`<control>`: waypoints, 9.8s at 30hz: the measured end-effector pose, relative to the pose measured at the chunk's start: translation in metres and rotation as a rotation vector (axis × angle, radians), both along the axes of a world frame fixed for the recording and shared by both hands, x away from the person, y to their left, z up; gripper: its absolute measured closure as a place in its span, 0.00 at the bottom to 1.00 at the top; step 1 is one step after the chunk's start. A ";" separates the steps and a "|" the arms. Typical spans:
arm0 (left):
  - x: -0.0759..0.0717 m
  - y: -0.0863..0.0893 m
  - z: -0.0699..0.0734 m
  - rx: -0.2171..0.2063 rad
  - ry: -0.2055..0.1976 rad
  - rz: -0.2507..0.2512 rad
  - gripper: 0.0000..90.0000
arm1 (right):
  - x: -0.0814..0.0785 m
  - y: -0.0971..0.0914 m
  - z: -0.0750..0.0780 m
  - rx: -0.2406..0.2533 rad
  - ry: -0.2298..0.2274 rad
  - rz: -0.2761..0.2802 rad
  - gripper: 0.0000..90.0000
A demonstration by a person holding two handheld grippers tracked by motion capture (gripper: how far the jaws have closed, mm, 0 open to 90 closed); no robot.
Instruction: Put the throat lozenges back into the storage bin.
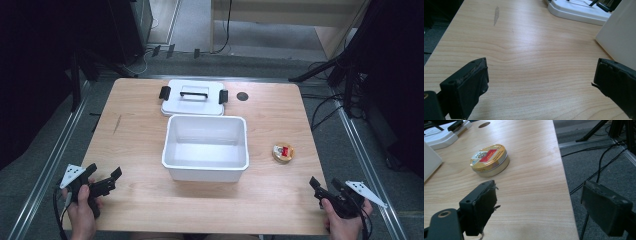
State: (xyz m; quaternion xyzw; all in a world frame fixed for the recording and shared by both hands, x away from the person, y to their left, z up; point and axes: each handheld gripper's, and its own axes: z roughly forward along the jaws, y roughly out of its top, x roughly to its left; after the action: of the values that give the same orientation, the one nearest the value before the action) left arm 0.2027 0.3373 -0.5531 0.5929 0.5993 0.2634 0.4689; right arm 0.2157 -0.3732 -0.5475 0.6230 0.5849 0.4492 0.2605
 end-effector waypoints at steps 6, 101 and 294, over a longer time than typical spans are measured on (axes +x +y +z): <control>0.000 0.000 0.000 0.000 0.000 -0.001 0.00 | -0.001 0.004 0.001 -0.045 -0.001 0.010 0.15; 0.002 0.000 0.000 -0.005 0.022 -0.024 0.00 | 0.186 0.130 0.043 -0.334 0.919 0.115 0.23; 0.000 0.000 0.000 -0.012 0.019 -0.025 0.00 | 0.110 0.132 0.104 -0.595 0.508 0.643 0.00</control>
State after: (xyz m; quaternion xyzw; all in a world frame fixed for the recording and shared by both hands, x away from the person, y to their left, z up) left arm 0.2028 0.3373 -0.5536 0.6001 0.5979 0.2480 0.4701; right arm 0.3258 -0.2415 -0.4434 0.3997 0.8948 0.1550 0.1247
